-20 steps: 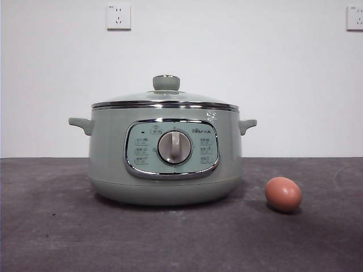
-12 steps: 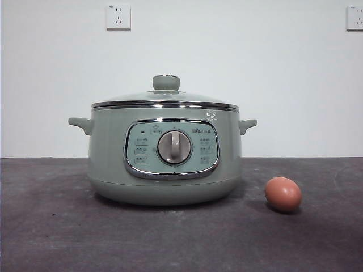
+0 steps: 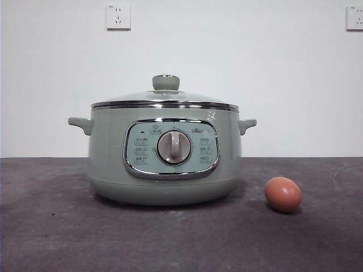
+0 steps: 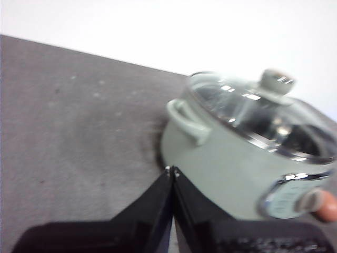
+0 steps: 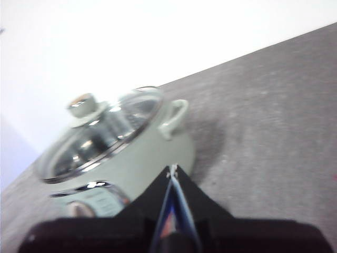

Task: Pick up the egg,open the lid,put the egg in the pot,close the lid

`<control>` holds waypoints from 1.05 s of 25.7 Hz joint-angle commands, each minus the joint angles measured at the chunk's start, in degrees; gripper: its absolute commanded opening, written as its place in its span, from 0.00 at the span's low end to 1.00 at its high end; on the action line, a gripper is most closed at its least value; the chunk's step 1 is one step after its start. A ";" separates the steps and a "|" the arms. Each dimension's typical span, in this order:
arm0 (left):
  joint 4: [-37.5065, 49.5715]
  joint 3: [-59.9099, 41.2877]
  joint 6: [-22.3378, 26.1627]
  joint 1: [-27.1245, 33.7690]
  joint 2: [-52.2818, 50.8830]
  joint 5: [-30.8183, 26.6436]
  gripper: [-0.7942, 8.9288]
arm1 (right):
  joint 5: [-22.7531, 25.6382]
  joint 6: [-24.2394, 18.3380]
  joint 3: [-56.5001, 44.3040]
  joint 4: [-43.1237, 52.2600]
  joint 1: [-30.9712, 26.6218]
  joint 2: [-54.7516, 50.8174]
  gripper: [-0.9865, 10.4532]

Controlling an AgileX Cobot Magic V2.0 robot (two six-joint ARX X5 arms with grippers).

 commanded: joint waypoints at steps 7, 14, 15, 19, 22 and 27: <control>-10.62 13.11 1.55 0.11 6.95 9.68 0.08 | -7.41 -8.31 16.70 -15.93 0.09 12.17 0.08; -23.93 23.61 9.62 0.09 14.62 16.81 0.08 | -9.97 -21.33 32.06 -36.61 0.15 23.69 0.08; -25.97 25.09 11.02 0.07 15.76 17.55 0.08 | -9.97 -23.08 34.10 -39.47 0.15 25.31 0.08; -34.45 30.82 16.31 0.02 19.71 18.78 0.08 | -9.68 -27.10 40.74 -48.70 0.15 30.64 0.08; -41.05 34.71 20.26 0.02 22.32 18.73 0.08 | -9.66 -27.50 43.76 -52.72 0.15 33.07 0.08; -47.63 38.82 23.80 0.00 25.55 18.40 0.08 | -9.25 -27.91 44.92 -55.56 0.15 34.51 0.08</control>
